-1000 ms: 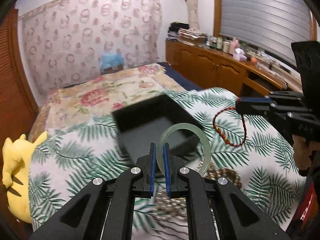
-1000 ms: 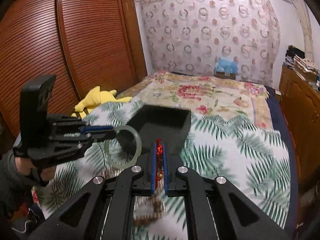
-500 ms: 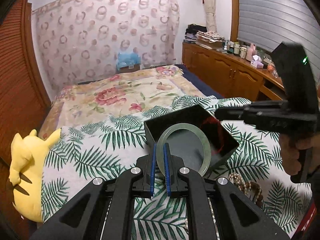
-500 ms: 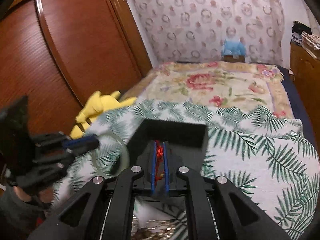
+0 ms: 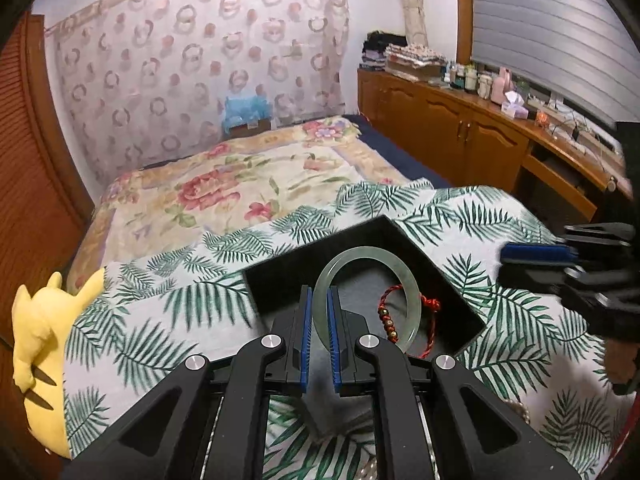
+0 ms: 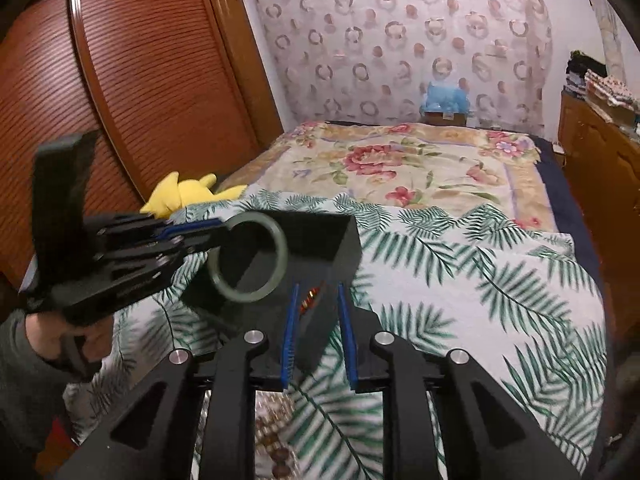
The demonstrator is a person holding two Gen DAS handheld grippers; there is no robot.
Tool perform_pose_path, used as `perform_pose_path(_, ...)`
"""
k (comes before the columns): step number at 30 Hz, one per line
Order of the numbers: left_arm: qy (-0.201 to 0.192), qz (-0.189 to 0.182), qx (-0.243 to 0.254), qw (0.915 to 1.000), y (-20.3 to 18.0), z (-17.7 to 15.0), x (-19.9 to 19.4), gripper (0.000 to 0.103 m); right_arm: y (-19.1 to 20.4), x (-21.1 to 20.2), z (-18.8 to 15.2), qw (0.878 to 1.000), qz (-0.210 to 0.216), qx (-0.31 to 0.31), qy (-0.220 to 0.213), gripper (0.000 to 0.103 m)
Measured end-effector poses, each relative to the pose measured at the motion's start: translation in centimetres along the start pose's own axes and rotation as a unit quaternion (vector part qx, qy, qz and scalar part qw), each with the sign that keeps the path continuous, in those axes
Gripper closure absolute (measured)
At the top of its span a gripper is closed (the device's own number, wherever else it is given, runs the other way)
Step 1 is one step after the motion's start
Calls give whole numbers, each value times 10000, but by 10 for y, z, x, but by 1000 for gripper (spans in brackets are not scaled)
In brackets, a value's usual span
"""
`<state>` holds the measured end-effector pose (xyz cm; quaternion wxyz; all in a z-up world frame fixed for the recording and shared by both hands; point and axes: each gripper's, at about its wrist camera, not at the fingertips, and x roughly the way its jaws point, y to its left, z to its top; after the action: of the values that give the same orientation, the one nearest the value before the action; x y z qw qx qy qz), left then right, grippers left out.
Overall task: Organize jewelry
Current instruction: 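Carry the jade bangle and red bracelet into the black box while both tools open, then grasp the silver bangle in the pile with the left tool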
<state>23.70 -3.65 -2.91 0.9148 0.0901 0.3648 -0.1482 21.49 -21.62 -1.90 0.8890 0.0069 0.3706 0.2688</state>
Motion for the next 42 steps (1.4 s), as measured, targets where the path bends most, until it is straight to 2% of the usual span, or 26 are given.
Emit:
perform_pose_path(7,230,-15,7,9997,-6,-2,15,94,0,-21,-28,9999,-79,-91,-6,81)
perform_pose_path(14,-58,-76,-53,9999,-3,-16,-20,71,7,-43,-63,9999,-107,-66,-38,81)
perform_pose_path(20,-187,-250,-161,9994,-4,-44,-51,63,18,-55,-91,9997,-219,-57,-81,81)
perform_pose_path(27,-71,-486,-352,9982,-9,-87,-65,63,41,-66,-108,9987,-377,-312,-141,81)
perform_pose_path(34,121,-668,-658,9955,-11,-118,-70,63,55,-67,-115,9992,-270,-273,-132,81)
perform_pose_path(36,183,-722,-685,9949,-14,-123,-69,67,56,-65,-116,9993,-246,-245,-127,81)
perform_pose_path(38,248,-767,-726,9941,-19,-126,-66,78,57,-64,-116,9994,-219,-222,-130,81)
perform_pose_path(42,297,-760,-749,9939,-26,-128,-59,82,59,-64,-115,9994,-231,-235,-140,81)
